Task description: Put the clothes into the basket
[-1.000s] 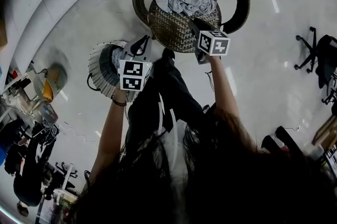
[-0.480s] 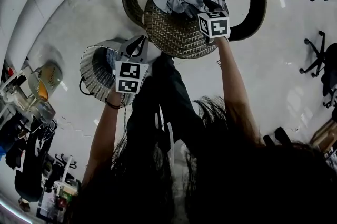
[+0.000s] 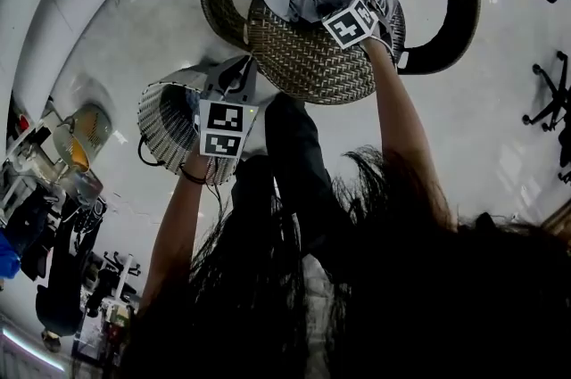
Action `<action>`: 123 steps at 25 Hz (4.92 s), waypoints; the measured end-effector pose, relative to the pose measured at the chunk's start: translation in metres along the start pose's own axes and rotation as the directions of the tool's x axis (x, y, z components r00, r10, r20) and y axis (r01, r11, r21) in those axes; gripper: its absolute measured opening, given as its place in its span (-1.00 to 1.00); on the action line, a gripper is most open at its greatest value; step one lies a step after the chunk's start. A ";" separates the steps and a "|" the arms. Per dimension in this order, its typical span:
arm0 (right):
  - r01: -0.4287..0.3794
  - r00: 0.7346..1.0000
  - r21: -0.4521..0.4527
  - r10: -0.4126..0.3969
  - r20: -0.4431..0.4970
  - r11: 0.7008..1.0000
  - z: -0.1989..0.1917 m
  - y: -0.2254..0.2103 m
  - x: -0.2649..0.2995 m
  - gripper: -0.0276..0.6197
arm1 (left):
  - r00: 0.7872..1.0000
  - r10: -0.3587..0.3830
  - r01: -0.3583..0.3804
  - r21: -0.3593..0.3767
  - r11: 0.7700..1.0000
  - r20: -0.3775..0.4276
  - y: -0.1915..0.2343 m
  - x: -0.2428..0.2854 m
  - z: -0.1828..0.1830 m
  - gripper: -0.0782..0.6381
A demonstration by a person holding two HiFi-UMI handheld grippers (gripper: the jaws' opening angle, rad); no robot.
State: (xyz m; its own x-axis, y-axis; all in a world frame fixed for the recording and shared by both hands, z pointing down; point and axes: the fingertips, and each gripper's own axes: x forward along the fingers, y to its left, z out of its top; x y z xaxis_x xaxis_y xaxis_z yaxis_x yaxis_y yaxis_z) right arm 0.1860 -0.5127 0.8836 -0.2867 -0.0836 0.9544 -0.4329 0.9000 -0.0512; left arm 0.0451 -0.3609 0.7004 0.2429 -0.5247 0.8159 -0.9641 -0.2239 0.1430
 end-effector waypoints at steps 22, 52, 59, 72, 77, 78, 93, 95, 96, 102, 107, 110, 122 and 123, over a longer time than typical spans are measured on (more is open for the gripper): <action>-0.239 0.922 0.663 -0.048 0.384 0.710 0.004 0.032 -0.089 -0.71 | 0.998 0.061 -0.059 -0.110 0.992 0.014 0.004 -0.051 -0.029 -0.70; -0.426 0.682 0.474 -0.071 0.728 0.770 0.120 0.207 -0.417 -0.73 | 0.922 0.259 -0.187 -0.255 0.949 0.287 0.027 -0.324 -0.089 -0.70; -0.455 0.608 0.304 0.043 0.793 0.837 0.168 0.286 -0.485 -0.73 | 0.890 0.333 -0.226 -0.332 0.916 0.312 0.036 -0.387 -0.140 -0.70; -0.506 0.512 -0.021 0.320 0.797 0.862 0.222 0.449 -0.539 -0.73 | 0.821 0.481 -0.303 -0.480 0.824 0.307 0.048 -0.462 -0.225 -0.70; -0.547 0.505 -0.094 0.418 0.755 0.832 0.223 0.508 -0.530 -0.73 | 0.812 0.513 -0.311 -0.536 0.784 0.279 0.048 -0.475 -0.266 -0.70; -0.554 0.507 -0.104 0.434 0.745 0.826 0.222 0.518 -0.525 -0.73 | 0.811 0.519 -0.312 -0.549 0.775 0.272 0.047 -0.476 -0.274 -0.70; -0.619 0.668 -0.122 0.602 0.436 0.776 0.150 0.624 -0.405 -0.73 | 0.808 0.559 -0.318 -0.660 0.681 0.188 0.044 -0.468 -0.341 -0.70; -0.610 0.701 -0.135 0.611 0.369 0.781 0.134 0.631 -0.384 -0.73 | 0.809 0.561 -0.319 -0.671 0.669 0.174 0.044 -0.462 -0.348 -0.70; -0.605 0.715 -0.142 0.614 0.334 0.783 0.126 0.633 -0.373 -0.73 | 0.809 0.563 -0.320 -0.679 0.661 0.168 0.043 -0.459 -0.352 -0.70; -0.582 0.782 -0.177 0.606 0.147 0.794 0.084 0.644 -0.304 -0.73 | 0.812 0.568 -0.322 -0.709 0.627 0.133 0.033 -0.444 -0.374 -0.70; -0.551 0.827 -0.204 0.563 -0.004 0.809 0.051 0.650 -0.247 -0.73 | 0.825 0.554 -0.320 -0.712 0.625 0.115 0.031 -0.429 -0.388 -0.70; -0.541 0.840 -0.213 0.536 -0.083 0.814 0.031 0.649 -0.219 -0.73 | 0.825 0.556 -0.325 -0.717 0.616 0.104 0.030 -0.423 -0.393 -0.70; -0.473 0.872 -0.332 0.379 -0.310 0.816 -0.032 0.639 -0.114 -0.73 | 0.848 0.530 -0.332 -0.749 0.573 0.029 0.033 -0.381 -0.429 -0.70; -0.468 0.873 -0.337 0.369 -0.318 0.817 -0.036 0.638 -0.106 -0.73 | 0.850 0.526 -0.334 -0.751 0.569 0.020 0.032 -0.379 -0.432 -0.70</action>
State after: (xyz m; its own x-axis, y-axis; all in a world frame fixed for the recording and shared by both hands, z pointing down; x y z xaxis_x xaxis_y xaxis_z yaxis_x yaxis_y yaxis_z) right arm -0.0294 0.0858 0.7598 -0.1384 0.3951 0.9082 0.0683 0.9186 -0.3892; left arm -0.1244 0.1858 0.6378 -0.2986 -0.5803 0.7577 -0.7106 0.6652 0.2295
